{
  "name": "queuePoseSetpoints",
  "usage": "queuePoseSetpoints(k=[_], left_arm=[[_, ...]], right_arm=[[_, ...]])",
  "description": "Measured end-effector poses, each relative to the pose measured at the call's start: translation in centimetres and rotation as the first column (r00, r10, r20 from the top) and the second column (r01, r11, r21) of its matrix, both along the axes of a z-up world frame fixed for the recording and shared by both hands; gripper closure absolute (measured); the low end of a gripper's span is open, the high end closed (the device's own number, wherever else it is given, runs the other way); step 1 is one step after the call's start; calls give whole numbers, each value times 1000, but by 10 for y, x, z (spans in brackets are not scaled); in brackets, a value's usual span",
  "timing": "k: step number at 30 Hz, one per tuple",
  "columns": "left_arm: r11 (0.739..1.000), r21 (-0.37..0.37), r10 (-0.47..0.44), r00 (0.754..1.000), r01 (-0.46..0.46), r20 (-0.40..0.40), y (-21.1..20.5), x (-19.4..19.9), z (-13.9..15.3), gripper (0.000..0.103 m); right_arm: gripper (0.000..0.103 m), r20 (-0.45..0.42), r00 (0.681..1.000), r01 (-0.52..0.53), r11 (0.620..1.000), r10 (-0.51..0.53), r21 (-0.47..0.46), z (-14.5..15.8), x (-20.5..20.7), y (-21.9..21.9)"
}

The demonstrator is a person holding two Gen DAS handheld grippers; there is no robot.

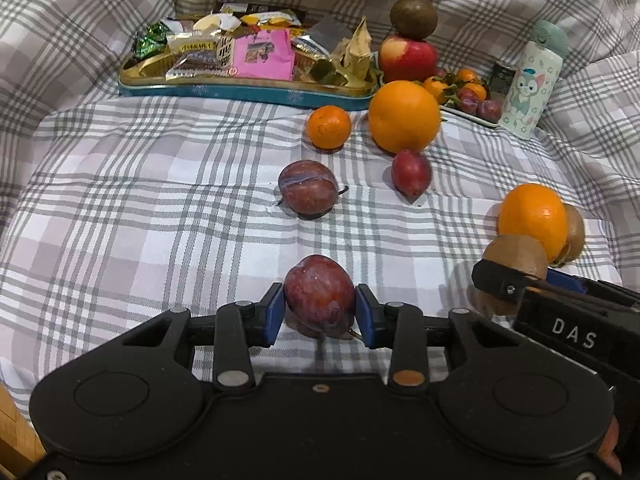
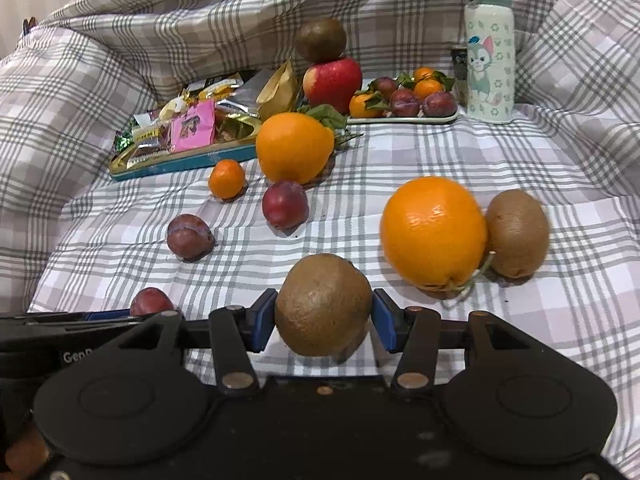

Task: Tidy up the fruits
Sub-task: 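Carry the plum in the left tool toward the tray while the right tool carries the kiwi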

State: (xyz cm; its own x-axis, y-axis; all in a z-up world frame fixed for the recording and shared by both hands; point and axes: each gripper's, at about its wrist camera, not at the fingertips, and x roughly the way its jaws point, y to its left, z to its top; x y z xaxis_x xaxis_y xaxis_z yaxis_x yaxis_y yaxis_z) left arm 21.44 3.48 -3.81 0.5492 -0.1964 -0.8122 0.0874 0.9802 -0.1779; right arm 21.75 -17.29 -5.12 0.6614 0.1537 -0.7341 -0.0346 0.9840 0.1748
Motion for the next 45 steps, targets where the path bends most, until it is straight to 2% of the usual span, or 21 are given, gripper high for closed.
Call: queuePoseSetpoints(k=[14, 25, 31, 37, 45], left_arm=[[996, 35, -86, 995, 84, 52, -15, -60, 37, 57], [989, 47, -139, 990, 139, 9, -26, -112, 30, 57], [993, 33, -114, 993, 115, -20, -23, -114, 22, 57], [995, 74, -72, 997, 74, -27, -18, -109, 13, 57], [995, 90, -28, 998, 34, -60, -7, -103, 1, 57]], right_arm=[[50, 63, 998, -13, 1000, 12, 13, 33, -61, -33], [50, 48, 996, -71, 997, 70, 12, 33, -119, -38], [50, 12, 994, -110, 994, 110, 19, 22, -132, -29], [50, -19, 988, -155, 988, 156, 27, 12, -132, -15], [50, -57, 983, -176, 984, 176, 3, 1, -130, -7]])
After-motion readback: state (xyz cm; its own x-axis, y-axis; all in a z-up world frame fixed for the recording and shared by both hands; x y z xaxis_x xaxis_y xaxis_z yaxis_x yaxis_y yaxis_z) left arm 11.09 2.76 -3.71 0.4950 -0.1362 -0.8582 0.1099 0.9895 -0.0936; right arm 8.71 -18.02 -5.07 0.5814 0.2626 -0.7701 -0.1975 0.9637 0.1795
